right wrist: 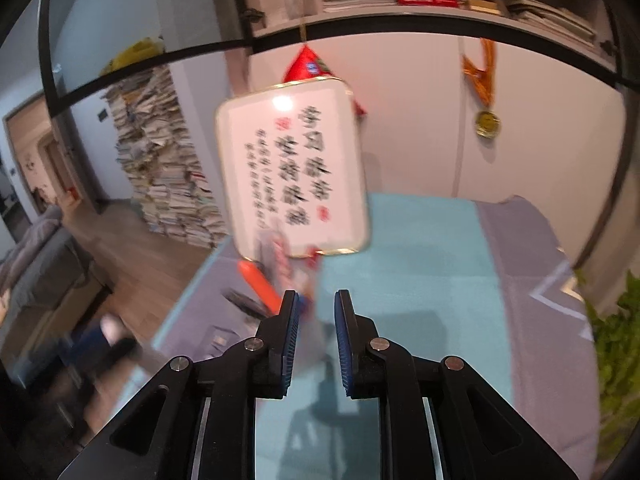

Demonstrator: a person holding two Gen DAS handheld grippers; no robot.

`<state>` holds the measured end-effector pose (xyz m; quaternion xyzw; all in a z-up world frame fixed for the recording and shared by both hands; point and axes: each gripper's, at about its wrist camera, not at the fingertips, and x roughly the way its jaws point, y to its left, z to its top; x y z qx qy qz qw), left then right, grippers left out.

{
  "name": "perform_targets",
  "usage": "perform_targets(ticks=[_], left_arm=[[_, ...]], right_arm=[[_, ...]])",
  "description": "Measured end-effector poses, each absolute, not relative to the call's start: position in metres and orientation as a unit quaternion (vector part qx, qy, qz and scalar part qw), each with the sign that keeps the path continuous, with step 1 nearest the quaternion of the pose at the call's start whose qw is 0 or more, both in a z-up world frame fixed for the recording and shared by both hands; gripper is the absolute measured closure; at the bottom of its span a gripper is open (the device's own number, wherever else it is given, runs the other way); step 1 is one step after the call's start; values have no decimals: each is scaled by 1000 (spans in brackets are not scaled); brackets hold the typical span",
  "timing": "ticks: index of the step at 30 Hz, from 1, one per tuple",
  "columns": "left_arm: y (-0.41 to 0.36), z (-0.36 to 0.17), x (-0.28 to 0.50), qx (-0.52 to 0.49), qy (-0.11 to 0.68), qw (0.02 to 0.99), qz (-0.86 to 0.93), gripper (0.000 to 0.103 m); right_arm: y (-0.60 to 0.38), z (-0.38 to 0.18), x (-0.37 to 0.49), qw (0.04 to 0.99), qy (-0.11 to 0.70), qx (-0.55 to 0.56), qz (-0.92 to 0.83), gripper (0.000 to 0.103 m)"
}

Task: Organize stationery
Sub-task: 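Open the right tool to release the orange marker in the cup, then lower the white-purple eraser into the cup and open the left tool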

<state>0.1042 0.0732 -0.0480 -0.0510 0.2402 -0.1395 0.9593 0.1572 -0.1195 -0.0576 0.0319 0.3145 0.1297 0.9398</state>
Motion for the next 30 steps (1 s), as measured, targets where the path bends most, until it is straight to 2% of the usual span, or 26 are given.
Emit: perform_targets(ticks=[9, 22, 30], left_arm=[[59, -15, 132, -57, 209, 966, -138, 79], [40, -36, 171, -26, 248, 963, -104, 79], [30, -33, 176, -54, 267, 953, -134, 79]], right_arm=[[-186, -91, 132, 931, 346, 81, 79, 86], [-223, -95, 112, 932, 330, 125, 82, 85], [-235, -103, 115, 926, 339, 143, 80, 85]])
